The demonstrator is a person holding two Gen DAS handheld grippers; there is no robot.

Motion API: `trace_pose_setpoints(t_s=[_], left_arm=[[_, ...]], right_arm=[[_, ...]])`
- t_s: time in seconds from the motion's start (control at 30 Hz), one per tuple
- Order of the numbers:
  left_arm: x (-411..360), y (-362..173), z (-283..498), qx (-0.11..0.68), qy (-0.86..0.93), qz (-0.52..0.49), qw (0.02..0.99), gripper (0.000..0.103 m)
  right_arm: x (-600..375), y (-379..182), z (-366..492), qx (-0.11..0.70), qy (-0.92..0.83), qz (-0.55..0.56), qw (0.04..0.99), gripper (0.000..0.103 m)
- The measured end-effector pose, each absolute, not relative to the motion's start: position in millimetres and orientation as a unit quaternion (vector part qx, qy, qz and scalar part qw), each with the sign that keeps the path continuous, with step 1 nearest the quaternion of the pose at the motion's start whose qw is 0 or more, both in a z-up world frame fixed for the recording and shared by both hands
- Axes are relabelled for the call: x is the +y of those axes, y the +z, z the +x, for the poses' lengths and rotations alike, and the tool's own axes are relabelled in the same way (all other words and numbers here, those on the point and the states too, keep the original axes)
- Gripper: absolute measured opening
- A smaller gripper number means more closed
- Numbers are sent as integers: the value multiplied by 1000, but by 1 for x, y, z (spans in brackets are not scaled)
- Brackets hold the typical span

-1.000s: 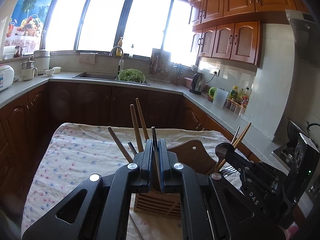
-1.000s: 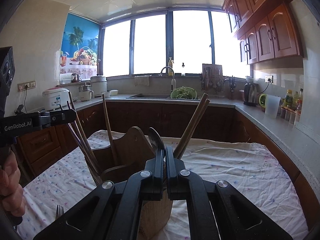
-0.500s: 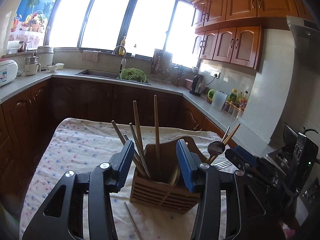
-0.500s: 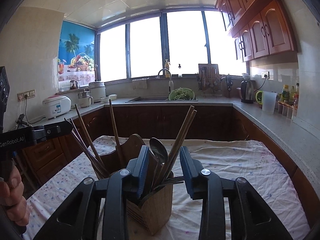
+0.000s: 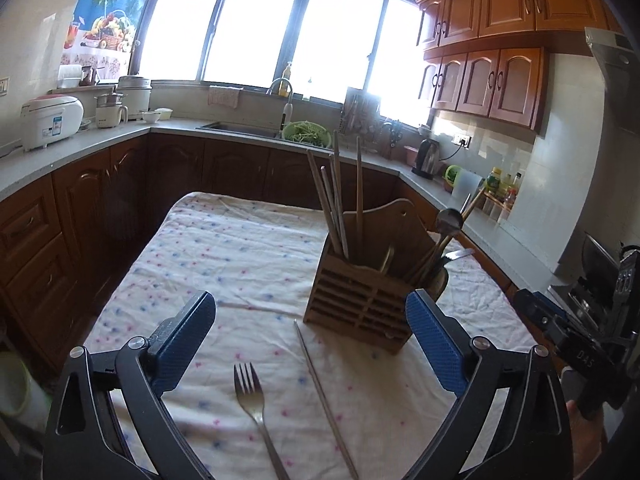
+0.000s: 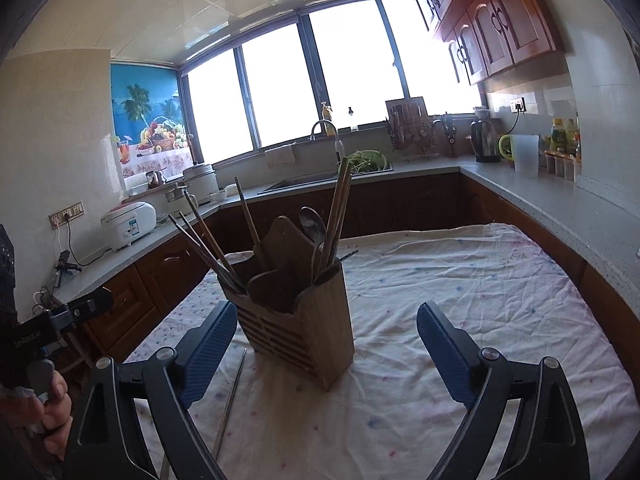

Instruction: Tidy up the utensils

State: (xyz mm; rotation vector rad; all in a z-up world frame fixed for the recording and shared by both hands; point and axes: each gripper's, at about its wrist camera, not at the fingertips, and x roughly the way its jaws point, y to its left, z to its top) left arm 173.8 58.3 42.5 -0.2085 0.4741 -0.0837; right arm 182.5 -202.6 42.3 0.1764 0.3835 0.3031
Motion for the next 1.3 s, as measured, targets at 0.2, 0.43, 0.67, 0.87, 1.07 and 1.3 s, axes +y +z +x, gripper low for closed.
trace_pose_setpoints(t_s=[0.2, 0.43, 0.67, 0.87, 1.07, 1.3], left_arm=[[65, 18, 144, 257, -24, -105, 960, 98], [61, 18, 108, 246, -14, -84, 966, 98], [42, 47, 77, 199, -15, -42, 979, 103], [30, 15, 61, 198, 2, -37, 979, 103], [19, -15, 54, 202, 13, -15, 979, 103], [10, -22, 48, 207, 28, 15, 978, 103]], right_arm=[[-205, 30, 144, 198, 168, 95, 961, 94], [-206, 32, 108, 195, 180, 92, 960, 96], [-208, 73, 73, 146, 178, 62, 971, 103], [-210, 45, 58, 139, 139, 55, 979, 103], [-210, -3, 46, 144, 113, 56, 982, 103], [-206, -14, 39, 153, 115, 41, 981, 103]])
